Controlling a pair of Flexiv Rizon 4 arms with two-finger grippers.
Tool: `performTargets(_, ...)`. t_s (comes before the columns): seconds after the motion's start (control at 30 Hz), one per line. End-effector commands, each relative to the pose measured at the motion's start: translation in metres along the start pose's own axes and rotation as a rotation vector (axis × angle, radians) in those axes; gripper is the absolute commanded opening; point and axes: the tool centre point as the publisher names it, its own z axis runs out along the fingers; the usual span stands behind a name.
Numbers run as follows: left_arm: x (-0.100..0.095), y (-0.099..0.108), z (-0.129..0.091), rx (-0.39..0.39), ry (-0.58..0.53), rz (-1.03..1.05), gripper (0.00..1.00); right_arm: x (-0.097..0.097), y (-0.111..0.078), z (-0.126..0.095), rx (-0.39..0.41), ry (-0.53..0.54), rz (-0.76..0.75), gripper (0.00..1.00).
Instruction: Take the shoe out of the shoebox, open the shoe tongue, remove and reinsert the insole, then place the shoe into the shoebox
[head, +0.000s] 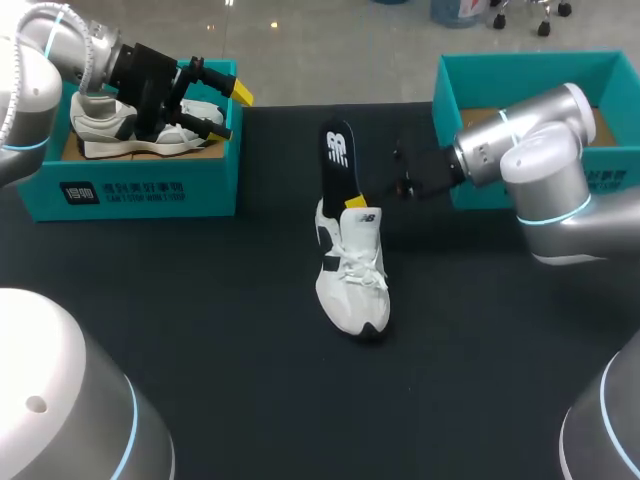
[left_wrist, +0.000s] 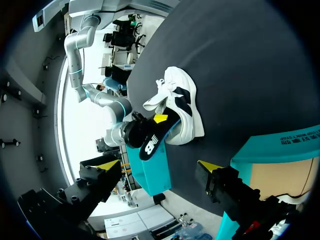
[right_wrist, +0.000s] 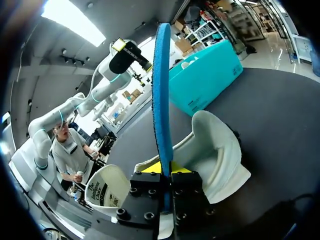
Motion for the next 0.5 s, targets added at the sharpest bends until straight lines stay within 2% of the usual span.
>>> performTargets(0.03,0.0,0.0,0.0,0.001,0.003,0.001,1.0,0.001,-0.006,0.005,0.037,0.004,0.012,0.0)
performTargets(0.13,0.0,0.0,0.0,0.001,0.003,0.001,1.0,0.004,-0.008,0.007,0.067,0.001,0.014,0.0)
performTargets(0.17,0.0,0.0,0.0,0.001,0.003,0.001,1.0,0.005,-0.007,0.007,0.067,-0.001,0.012,0.11)
performTargets(0.2,0.0,0.0,0.0,0.001,0.003,0.001,1.0,0.006,-0.005,0.006,0.065,-0.004,0.008,0.29)
performTargets(0.27,0.0,0.0,0.0,0.001,0.003,0.001,1.0,0.006,0.001,0.004,0.06,-0.016,-0.006,0.42)
performTargets(0.4,0.0,0.0,0.0,0.001,0.003,0.001,1.0,0.006,0.012,0.0,0.056,-0.029,-0.027,0.49)
performTargets(0.5,0.0,0.0,0.0,0.001,0.003,0.001,1.0,0.003,0.019,-0.001,0.053,-0.032,-0.039,0.49)
